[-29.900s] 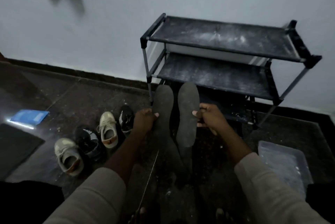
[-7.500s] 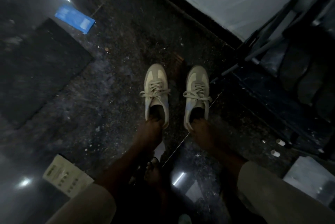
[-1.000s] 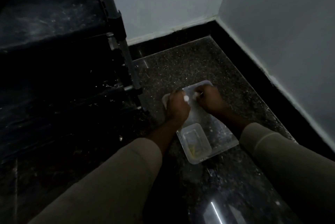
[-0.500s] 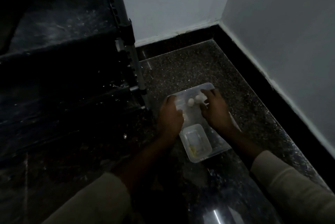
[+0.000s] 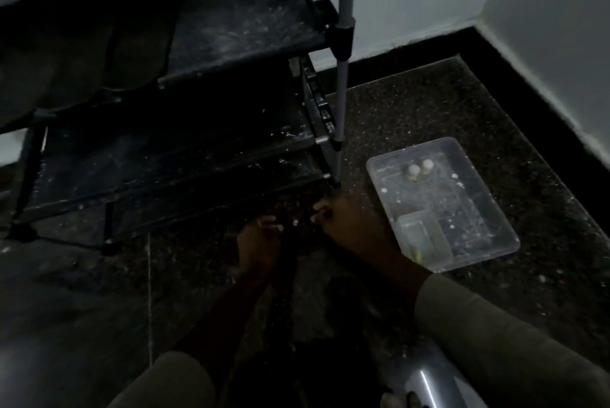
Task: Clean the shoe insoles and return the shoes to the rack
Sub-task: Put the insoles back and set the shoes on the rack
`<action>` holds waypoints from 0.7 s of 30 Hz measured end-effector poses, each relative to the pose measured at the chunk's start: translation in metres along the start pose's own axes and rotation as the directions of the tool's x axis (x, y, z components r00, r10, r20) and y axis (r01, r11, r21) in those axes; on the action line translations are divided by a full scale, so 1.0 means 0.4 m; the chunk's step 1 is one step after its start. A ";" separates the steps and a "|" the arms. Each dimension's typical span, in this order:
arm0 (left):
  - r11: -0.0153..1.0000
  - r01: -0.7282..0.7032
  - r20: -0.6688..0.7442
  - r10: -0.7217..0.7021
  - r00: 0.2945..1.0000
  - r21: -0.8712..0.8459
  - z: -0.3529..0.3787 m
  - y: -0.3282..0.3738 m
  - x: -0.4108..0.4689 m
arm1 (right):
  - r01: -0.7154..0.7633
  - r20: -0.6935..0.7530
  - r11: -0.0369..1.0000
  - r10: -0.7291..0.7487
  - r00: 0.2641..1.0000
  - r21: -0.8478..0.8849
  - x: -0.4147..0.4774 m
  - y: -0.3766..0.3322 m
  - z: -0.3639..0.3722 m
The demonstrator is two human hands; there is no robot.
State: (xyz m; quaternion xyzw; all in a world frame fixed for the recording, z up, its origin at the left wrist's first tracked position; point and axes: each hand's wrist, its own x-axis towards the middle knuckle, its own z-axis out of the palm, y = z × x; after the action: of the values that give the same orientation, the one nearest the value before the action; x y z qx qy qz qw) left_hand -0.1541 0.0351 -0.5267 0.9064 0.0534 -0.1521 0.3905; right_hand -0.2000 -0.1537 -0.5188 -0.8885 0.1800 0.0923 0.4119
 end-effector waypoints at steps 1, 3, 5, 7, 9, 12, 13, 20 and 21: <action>0.999 0.049 0.021 -0.048 0.999 -0.024 -0.004 -0.003 0.014 | -0.009 0.029 1.000 0.009 1.000 0.007 0.007 -0.002 0.022; 0.992 0.112 0.062 -0.108 0.992 -0.064 0.000 -0.012 0.042 | -0.029 0.060 0.999 0.028 0.998 0.016 0.016 -0.008 0.058; 0.988 0.127 0.111 -0.117 0.987 -0.090 -0.001 0.004 0.050 | -0.035 0.072 0.999 0.033 0.997 0.020 0.028 -0.004 0.090; 0.992 0.107 0.137 -0.098 0.986 -0.061 0.014 0.009 0.058 | -0.039 0.073 0.999 0.038 0.997 0.015 0.041 0.000 0.111; 0.997 0.077 0.124 -0.077 0.989 0.011 0.017 0.021 0.061 | -0.032 0.083 0.999 0.030 0.996 0.022 0.051 -0.008 0.115; 0.997 0.026 0.223 -0.041 0.974 0.069 0.027 0.038 0.063 | -0.025 0.132 1.000 0.023 0.991 0.017 0.058 -0.023 0.118; 0.997 0.024 0.239 -0.041 0.970 0.076 0.033 0.039 0.063 | -0.027 0.137 1.000 0.025 0.990 0.013 0.058 -0.029 0.120; 1.000 0.014 0.216 -0.014 0.976 -0.001 0.037 0.025 0.056 | -0.038 0.084 0.996 0.031 0.996 0.076 0.046 -0.030 0.137; 1.000 0.011 0.235 -0.009 0.972 -0.008 0.039 0.019 0.063 | -0.041 0.090 0.996 0.034 0.995 0.081 0.042 -0.032 0.132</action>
State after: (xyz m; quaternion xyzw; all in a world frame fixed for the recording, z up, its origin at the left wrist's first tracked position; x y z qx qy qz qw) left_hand -0.1322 0.0179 -0.5396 0.8800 0.0120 -0.2599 0.3974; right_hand -0.1802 -0.1098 -0.5493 -0.8620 0.1819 0.1319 0.4543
